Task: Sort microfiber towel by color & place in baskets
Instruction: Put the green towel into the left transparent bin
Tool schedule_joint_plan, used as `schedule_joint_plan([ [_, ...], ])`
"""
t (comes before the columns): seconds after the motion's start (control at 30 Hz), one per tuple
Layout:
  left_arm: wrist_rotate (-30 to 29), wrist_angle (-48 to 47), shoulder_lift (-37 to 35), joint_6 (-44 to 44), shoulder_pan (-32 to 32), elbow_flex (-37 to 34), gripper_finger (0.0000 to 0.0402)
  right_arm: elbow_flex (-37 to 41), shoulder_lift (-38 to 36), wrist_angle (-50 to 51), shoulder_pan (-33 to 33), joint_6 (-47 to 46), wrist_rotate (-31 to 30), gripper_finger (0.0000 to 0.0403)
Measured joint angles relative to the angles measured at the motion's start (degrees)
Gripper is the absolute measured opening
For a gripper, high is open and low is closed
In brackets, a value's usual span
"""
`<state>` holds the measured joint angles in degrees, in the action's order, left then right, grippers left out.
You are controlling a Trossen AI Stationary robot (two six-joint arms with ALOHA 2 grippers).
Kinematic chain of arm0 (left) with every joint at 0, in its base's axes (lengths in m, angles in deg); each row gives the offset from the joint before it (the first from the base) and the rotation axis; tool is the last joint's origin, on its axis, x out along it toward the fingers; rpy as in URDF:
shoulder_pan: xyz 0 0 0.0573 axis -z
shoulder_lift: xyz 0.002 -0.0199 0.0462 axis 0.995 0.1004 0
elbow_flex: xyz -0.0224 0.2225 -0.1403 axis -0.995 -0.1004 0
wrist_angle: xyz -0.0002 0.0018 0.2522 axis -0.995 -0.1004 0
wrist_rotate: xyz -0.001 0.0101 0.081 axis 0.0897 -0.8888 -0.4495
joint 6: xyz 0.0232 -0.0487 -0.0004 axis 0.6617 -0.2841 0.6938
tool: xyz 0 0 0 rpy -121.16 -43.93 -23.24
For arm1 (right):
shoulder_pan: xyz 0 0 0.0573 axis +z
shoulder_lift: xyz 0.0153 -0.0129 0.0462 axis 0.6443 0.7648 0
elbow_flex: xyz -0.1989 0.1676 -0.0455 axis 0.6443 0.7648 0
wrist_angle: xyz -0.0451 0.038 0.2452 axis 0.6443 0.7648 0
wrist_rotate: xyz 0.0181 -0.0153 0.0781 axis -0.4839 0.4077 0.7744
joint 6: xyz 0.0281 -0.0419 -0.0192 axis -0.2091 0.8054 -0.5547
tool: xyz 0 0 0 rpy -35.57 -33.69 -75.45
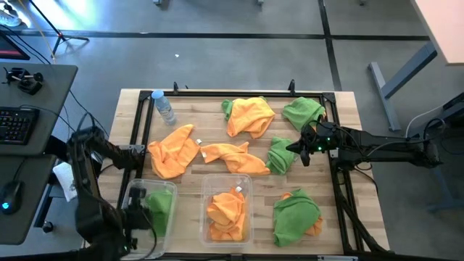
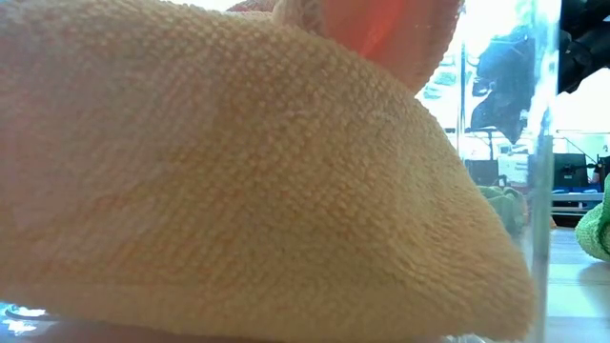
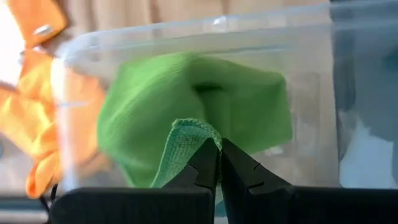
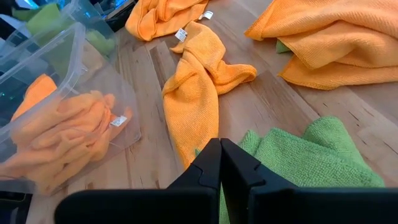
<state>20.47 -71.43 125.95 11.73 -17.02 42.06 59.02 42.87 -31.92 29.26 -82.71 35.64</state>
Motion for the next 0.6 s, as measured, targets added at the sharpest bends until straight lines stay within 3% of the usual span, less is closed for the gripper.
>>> schedule_joint_plan([
  [0.13,0.4,5.5,0.9,1.8,0.5,-2.2,0.0,0.0,0.0,0.0,0.0,0.0,0.0,0.0],
  [0.43,-0.1,20.5,-7.6,-2.4,0.4,-18.9,0.0,0.0,0.0,0.0,0.0,0.0,-0.5,0.0],
  [0.6,0.4,25.1,-9.6,-7.4,-0.8,-24.5,0.0,0.0,0.0,0.0,0.0,-0.2,-0.9,0.0],
])
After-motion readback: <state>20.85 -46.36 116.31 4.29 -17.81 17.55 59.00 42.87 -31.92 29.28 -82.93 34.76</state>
